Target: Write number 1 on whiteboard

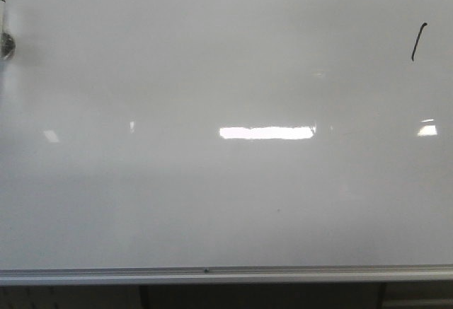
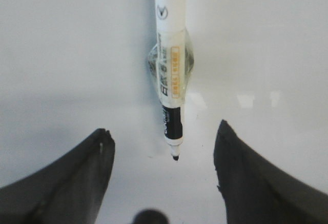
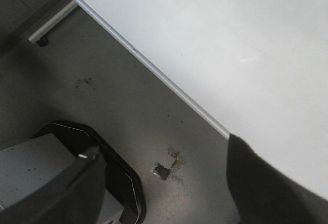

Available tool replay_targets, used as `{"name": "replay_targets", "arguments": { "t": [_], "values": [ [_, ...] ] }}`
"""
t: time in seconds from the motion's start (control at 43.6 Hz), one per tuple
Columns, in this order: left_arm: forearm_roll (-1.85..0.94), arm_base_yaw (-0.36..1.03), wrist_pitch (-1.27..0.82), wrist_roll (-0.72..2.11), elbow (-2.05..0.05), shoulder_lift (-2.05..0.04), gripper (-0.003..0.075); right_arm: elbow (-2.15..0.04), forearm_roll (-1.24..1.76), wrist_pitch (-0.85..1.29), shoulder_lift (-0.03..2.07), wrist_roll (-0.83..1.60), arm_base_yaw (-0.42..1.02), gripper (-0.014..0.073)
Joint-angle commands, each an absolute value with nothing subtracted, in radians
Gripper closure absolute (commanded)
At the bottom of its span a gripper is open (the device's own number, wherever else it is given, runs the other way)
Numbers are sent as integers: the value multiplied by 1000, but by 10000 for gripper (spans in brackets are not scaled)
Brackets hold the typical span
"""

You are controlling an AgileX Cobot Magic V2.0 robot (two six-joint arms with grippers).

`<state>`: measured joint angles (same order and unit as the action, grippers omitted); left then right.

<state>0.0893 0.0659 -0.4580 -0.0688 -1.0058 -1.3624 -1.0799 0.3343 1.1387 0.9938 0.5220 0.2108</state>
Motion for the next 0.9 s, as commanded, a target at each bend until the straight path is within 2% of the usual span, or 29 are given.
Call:
{"name": "replay_targets", "arguments": {
  "t": [0.0,0.138,0.275,0.505,0.872],
  "values": [
    [89,68,-494,-17,-1049,-1225,297,-1113,274,1113,977,382,206,68],
    [75,70,-627,0,-1049,-1057,300,-1113,100,1139,958,104,206,68],
    [53,70,-749,0,-1049,-920,300,-1106,15,1161,909,-13,206,68],
    [43,70,-863,0,-997,-729,300,-1035,20,1114,722,-28,206,68],
    [32,70,-863,0,-787,-578,300,-926,18,1043,483,-27,206,82]
  ]
}}
